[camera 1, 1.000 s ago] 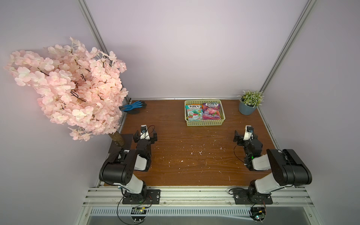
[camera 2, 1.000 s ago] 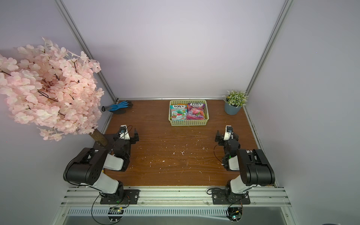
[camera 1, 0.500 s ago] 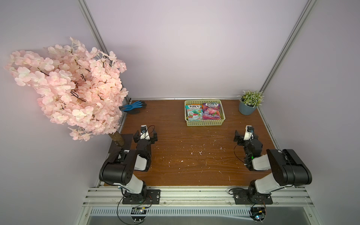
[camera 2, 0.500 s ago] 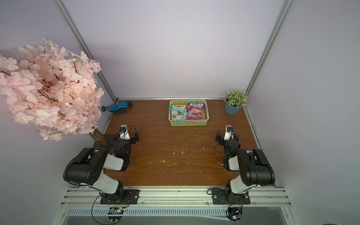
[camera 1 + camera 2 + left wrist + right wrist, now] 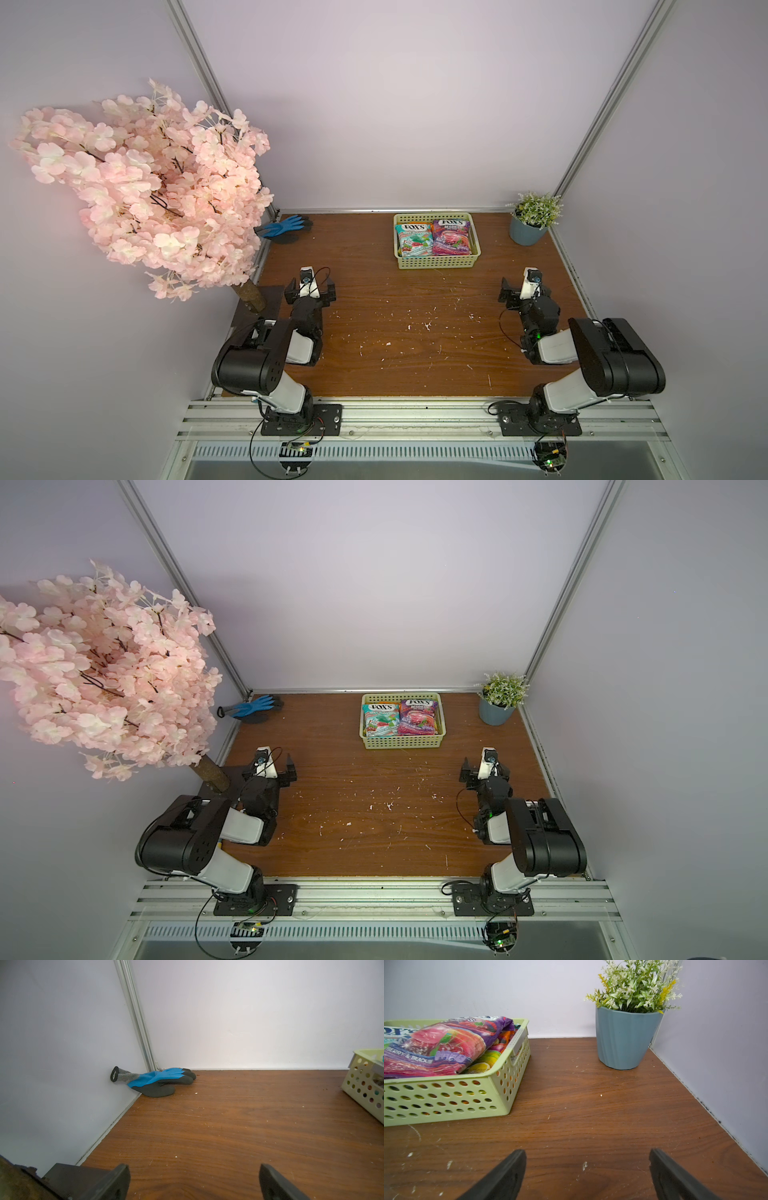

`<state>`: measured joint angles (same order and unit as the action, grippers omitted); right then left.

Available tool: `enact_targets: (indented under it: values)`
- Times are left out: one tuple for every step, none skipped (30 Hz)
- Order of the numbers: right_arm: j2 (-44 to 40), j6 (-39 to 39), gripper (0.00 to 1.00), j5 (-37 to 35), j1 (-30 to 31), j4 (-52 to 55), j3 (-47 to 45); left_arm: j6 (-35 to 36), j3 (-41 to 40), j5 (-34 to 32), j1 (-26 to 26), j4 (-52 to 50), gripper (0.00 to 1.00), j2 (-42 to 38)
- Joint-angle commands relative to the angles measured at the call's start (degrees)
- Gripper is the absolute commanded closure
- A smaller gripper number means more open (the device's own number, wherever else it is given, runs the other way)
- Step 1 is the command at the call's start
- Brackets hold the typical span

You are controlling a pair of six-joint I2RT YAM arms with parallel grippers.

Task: Put the candies in the basket
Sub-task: Reset both arms

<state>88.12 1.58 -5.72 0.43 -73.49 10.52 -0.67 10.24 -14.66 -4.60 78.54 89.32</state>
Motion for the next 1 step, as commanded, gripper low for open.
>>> enact_targets:
  values:
    - [-1.2,0.7,0.01,-0.5,0.3,-2.6,0.5,-0.4,0.4,0.9,0.9,-0.1,0.0,-0.1]
